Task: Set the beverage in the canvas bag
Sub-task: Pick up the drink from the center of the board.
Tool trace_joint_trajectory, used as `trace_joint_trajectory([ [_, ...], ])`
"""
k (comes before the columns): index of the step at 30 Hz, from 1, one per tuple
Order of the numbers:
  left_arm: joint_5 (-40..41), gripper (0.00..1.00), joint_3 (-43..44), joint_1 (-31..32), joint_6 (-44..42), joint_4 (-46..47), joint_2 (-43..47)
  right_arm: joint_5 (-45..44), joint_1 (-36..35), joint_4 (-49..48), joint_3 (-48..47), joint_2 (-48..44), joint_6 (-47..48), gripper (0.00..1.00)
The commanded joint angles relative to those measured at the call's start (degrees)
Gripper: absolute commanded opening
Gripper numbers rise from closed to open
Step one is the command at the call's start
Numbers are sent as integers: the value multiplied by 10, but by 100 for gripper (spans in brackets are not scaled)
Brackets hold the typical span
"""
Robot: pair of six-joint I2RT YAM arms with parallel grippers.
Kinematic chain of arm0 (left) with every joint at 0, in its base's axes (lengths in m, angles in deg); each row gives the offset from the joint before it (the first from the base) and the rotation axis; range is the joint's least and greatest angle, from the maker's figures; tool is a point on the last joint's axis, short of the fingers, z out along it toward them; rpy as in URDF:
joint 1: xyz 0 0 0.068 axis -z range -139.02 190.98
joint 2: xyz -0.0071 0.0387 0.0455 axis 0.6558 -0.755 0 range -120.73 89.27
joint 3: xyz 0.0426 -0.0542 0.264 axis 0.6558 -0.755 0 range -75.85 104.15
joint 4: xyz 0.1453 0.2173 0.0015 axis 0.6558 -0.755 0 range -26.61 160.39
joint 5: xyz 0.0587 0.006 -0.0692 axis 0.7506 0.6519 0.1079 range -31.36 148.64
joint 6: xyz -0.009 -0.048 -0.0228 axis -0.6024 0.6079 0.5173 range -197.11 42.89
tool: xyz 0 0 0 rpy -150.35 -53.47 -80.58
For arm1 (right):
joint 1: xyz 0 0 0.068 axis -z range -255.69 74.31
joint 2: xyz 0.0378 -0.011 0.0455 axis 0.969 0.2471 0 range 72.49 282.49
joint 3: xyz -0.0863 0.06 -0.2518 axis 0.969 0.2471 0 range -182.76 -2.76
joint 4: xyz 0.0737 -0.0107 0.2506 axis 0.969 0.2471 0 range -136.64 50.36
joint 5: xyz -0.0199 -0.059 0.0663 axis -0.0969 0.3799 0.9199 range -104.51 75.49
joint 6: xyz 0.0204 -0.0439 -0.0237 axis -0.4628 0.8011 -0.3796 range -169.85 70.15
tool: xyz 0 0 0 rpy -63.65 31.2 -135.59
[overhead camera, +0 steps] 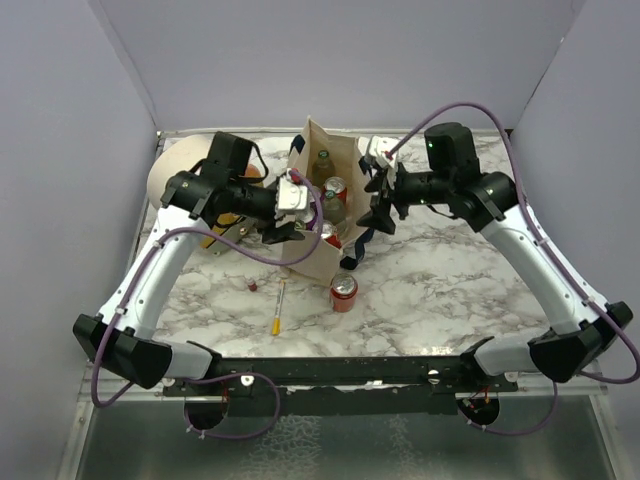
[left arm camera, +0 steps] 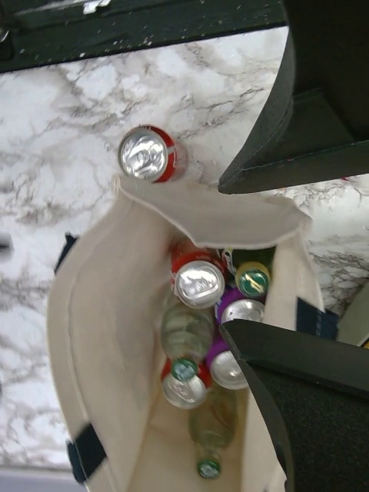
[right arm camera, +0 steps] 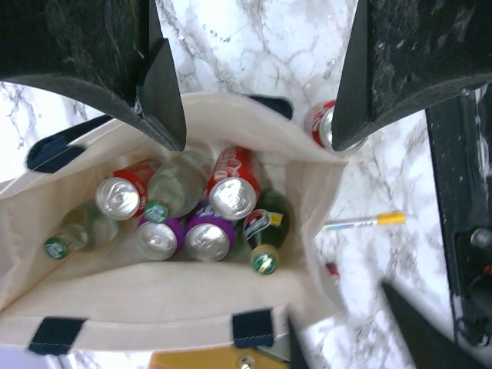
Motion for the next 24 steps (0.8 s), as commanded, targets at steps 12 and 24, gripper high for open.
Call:
trace_joint_trajectory([
  [12,-2,69,46,-126,252,150,31,19,-45,4,304,-161,193,76],
  [24,-23,68,15,-181,271,169,64,-83,-146,-148,389,-92,196,85],
])
